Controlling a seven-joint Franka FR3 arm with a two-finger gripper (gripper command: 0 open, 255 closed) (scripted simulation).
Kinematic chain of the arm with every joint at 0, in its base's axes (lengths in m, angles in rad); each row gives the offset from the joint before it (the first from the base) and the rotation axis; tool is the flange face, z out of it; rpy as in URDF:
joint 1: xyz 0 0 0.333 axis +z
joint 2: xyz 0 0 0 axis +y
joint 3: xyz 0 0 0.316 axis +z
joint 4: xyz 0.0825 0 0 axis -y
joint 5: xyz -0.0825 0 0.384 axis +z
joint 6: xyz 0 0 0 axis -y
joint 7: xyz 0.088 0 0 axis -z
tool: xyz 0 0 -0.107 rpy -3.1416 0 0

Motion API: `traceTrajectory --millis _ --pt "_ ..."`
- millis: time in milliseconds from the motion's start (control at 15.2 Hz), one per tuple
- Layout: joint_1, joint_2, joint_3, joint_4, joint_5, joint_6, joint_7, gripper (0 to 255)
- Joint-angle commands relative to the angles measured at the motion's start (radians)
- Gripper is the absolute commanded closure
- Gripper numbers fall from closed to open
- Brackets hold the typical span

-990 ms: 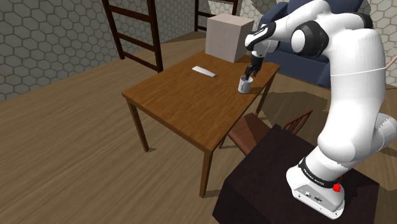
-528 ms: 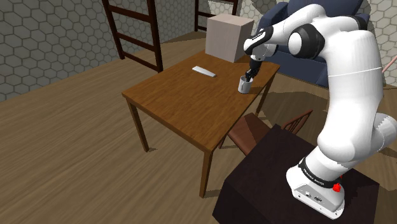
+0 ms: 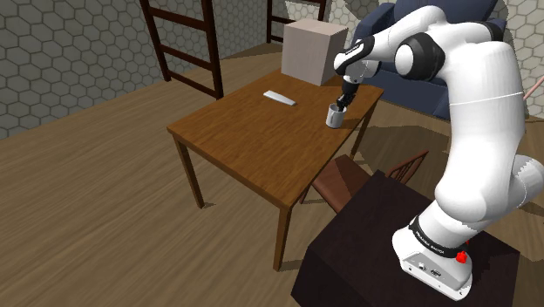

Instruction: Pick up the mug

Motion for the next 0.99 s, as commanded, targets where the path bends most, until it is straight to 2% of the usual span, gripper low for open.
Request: traceTrajectory --millis 0,924 --pt "0.001 -0.008 -0.002 0.0 -0.003 -0.008 0.002 255" --pt "0.014 -0.103 -0.026 0.042 -0.04 -0.142 0.031 255"
